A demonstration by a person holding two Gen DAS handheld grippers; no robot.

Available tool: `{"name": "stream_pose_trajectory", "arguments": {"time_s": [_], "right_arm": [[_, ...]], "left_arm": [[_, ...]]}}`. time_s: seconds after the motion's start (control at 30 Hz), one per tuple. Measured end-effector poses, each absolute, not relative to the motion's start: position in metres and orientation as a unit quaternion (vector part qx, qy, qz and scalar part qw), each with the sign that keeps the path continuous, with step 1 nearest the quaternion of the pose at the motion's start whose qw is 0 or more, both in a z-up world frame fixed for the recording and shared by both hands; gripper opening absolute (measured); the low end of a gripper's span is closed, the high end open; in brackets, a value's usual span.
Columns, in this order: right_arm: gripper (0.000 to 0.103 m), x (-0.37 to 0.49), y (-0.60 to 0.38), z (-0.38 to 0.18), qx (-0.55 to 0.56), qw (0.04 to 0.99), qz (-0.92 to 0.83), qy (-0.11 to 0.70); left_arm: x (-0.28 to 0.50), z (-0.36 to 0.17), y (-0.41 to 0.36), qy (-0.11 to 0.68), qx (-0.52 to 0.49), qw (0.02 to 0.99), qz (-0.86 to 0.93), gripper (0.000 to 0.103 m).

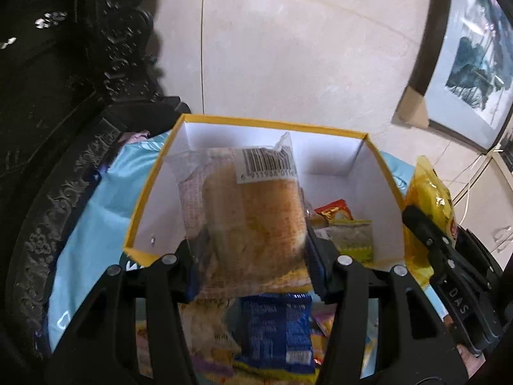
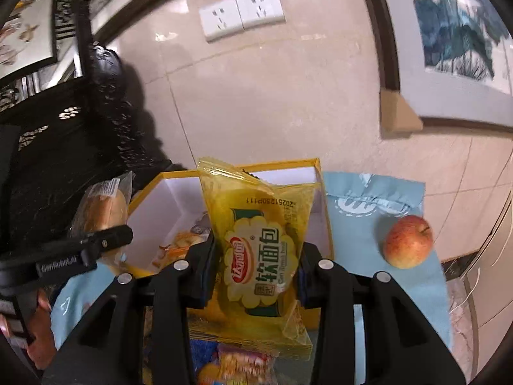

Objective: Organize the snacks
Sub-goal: 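Carry the bread cake and yellow bag into the yellow box while both grippers open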

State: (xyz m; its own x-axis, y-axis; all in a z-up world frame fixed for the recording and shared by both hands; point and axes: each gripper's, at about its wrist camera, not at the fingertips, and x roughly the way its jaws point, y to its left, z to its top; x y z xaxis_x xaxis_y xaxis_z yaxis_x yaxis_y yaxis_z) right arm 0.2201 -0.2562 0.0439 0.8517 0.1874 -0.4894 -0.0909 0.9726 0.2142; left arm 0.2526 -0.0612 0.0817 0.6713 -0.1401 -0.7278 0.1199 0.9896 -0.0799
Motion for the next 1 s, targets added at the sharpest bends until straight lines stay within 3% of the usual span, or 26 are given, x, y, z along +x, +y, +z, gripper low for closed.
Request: {"name": "stream_pose_trajectory", "arguments": {"time_s": [0.23, 0.27, 0.3, 0.33, 0.37, 0.5, 0.53, 0.57, 0.83, 1.0], "right_arm": [[0.039, 0.260, -0.251, 0.021, 0.072, 0.955, 0.071, 0.277], [0.041, 0.262, -0.250, 0.020, 0.070, 0.955, 0.074, 0.278], [0.043, 0.265, -0.247, 0.018, 0.062, 0.955, 0.075, 0.279], [0.044, 0.267, -0.244, 0.016, 0.054, 0.955, 0.072, 0.283], [0.046, 0.269, -0.241, 0.014, 0.043, 0.953, 0.066, 0.293], [0.051, 0.255, -0.243, 0.018, 0.047, 0.957, 0.062, 0.278], [0.055, 0.251, -0.246, 0.021, 0.054, 0.958, 0.063, 0.273], [0.068, 0.245, -0.249, 0.025, 0.063, 0.961, 0.060, 0.263], [0.070, 0.191, -0.261, 0.051, 0.057, 0.968, 0.056, 0.237], [0.083, 0.141, -0.266, 0.037, 0.070, 0.963, 0.064, 0.253]], "left_arm": [[0.293, 0.059, -0.065, 0.424, -0.021, 0.904, -0.049, 0.055], [0.299, 0.054, -0.064, 0.432, -0.028, 0.901, -0.036, 0.064], [0.302, 0.051, -0.061, 0.436, -0.036, 0.899, -0.029, 0.089], [0.305, 0.049, -0.059, 0.439, -0.047, 0.897, -0.020, 0.098], [0.306, 0.049, -0.055, 0.438, -0.059, 0.897, -0.010, 0.100], [0.298, 0.056, -0.048, 0.443, -0.059, 0.895, -0.009, 0.100], [0.295, 0.058, -0.047, 0.442, -0.055, 0.896, -0.007, 0.100], [0.289, 0.061, -0.045, 0.438, -0.051, 0.898, -0.005, 0.100], [0.226, 0.072, -0.027, 0.435, -0.002, 0.900, 0.004, 0.100], [0.178, 0.071, -0.002, 0.430, 0.018, 0.902, 0.015, 0.100]]}}
